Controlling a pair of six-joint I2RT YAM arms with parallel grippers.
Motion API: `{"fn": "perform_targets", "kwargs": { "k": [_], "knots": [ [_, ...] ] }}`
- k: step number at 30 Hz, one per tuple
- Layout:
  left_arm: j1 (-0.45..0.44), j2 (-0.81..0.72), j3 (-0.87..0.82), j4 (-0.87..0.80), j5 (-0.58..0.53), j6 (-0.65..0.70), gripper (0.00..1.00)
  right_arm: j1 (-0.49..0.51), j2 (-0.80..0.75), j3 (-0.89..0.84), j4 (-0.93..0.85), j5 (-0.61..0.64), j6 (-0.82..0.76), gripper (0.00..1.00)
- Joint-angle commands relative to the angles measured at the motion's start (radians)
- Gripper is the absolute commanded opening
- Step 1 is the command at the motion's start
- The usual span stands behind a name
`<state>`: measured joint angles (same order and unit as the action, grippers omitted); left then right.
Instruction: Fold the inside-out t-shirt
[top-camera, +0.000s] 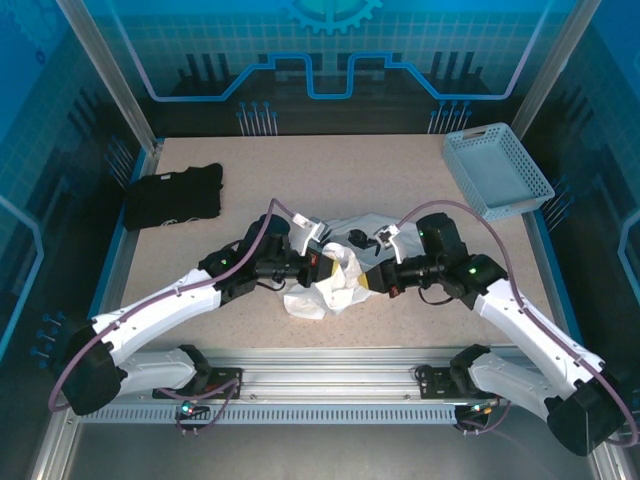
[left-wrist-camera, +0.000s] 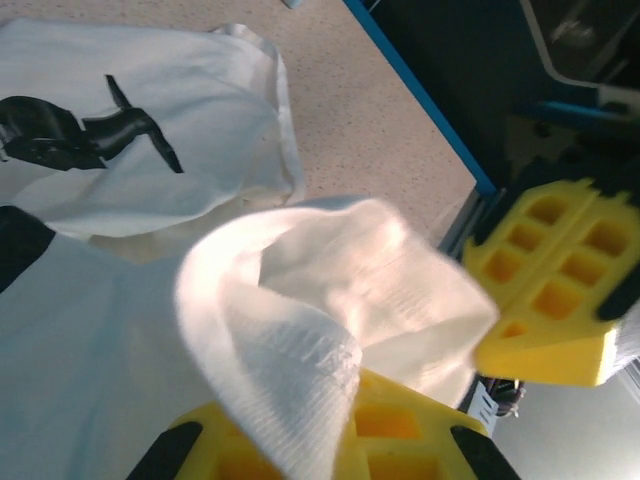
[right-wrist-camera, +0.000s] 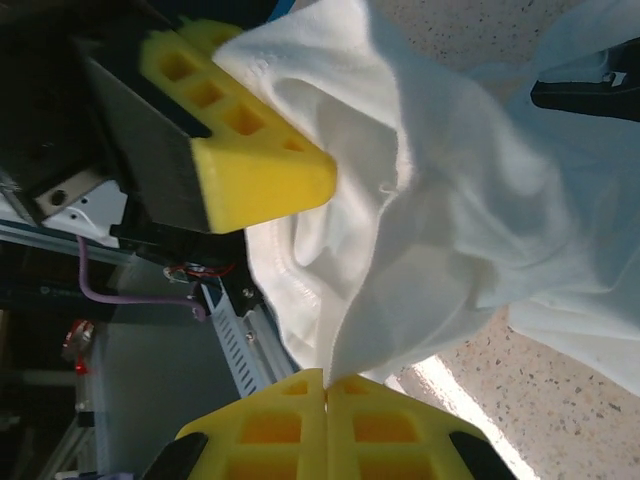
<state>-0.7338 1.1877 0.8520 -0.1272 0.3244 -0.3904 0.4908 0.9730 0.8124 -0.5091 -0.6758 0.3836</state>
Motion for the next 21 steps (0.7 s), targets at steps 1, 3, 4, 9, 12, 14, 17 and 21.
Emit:
{"fn": "perform_targets", "kwargs": {
  "k": [1, 3, 4, 9, 12, 14, 17, 21],
  "knots": [
    [0.006, -0.002, -0.022, -0.024, -0.062, 0.027, 0.00, -0.059, -0.021, 0.039, -0.064, -0.116, -0.006, 0.00],
    [0.008, -0.003, -0.027, -0.024, -0.071, 0.028, 0.00, -0.092, -0.025, 0.044, -0.055, -0.152, 0.001, 0.00],
    [0.009, -0.006, -0.029, -0.024, -0.072, 0.027, 0.00, -0.103, -0.023, 0.049, -0.058, -0.157, 0.000, 0.00],
    [0.013, -0.031, -0.047, -0.029, -0.097, 0.039, 0.00, -0.165, 0.010, 0.059, -0.107, -0.172, -0.023, 0.00],
    [0.017, -0.052, -0.064, -0.052, -0.154, 0.061, 0.00, -0.228, 0.011, 0.058, -0.108, -0.220, -0.015, 0.00],
    [0.017, -0.057, -0.070, -0.073, -0.192, 0.080, 0.00, -0.266, -0.003, 0.060, -0.083, -0.252, 0.012, 0.00],
    [0.016, -0.050, -0.070, -0.093, -0.211, 0.104, 0.00, -0.291, -0.013, 0.062, -0.046, -0.276, 0.053, 0.00],
    [0.017, -0.032, -0.073, -0.084, -0.181, 0.116, 0.00, -0.290, -0.004, 0.052, -0.007, -0.278, 0.078, 0.00]
  ]
}}
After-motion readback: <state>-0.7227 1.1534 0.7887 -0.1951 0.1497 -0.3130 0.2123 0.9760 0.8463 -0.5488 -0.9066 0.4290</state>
